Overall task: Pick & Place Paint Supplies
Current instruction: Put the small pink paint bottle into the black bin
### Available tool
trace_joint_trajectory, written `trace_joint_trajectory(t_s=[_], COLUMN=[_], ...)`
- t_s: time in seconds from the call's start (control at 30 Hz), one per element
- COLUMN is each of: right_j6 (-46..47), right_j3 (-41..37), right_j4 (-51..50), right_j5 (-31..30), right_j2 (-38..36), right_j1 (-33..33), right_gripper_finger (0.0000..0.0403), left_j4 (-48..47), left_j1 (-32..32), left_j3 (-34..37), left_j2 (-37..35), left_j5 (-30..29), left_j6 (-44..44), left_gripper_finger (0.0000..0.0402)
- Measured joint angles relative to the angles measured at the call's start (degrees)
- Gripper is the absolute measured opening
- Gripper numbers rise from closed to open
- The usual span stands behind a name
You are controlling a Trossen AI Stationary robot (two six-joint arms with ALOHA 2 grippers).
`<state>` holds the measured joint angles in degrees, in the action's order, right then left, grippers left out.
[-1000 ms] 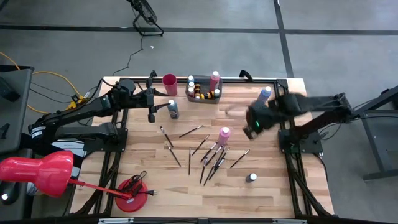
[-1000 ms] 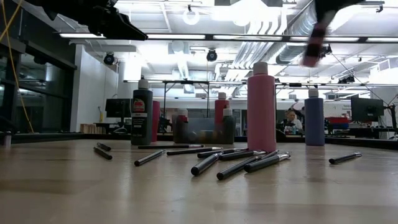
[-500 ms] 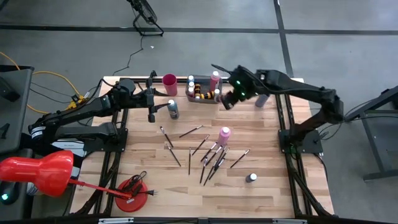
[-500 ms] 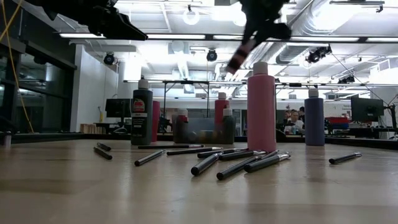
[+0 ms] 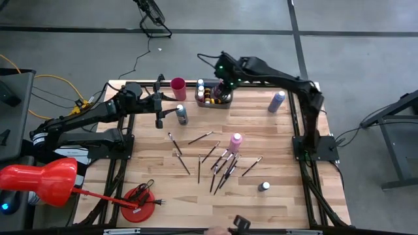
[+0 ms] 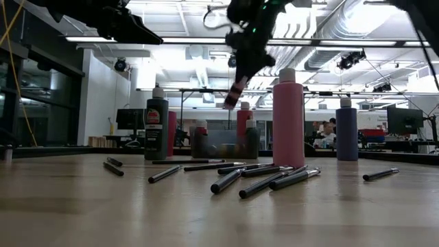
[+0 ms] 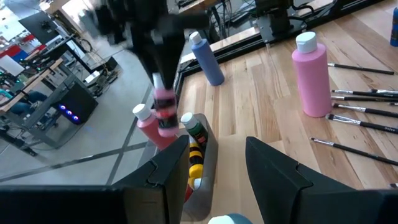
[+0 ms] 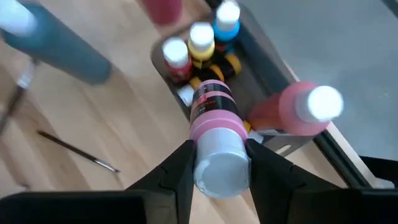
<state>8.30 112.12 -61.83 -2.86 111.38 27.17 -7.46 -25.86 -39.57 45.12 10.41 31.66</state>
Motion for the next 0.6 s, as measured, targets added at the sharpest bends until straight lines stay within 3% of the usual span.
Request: trace_joint_trajectory(t_s=[0.23, 0.37, 0.6], right_j6=[-1.38, -1.26, -1.12], right_j3=[1.09, 1.09, 1.09], right_j4=[-2.09, -4.78, -6.53], right_j5=[-2.74, -7.23, -8.17], right_j2=[6.83, 7.94, 7.99], right_j1=[0.47, 1.47, 3.42], right_gripper_finger=[0.0119, 0.0118, 0.0119], left_j4=[0.0, -0.01, 0.0], left_j1=[0.01, -0.01, 0.02], left_j3=[0.0, 0.0, 0.0], left_j2=[0.01, 0.01, 0.0], left_j5=[0.02, 0.02, 0.02], left_j6=[0.0, -0.01, 0.0], left_gripper_finger=[0.0152, 0.0152, 0.0152])
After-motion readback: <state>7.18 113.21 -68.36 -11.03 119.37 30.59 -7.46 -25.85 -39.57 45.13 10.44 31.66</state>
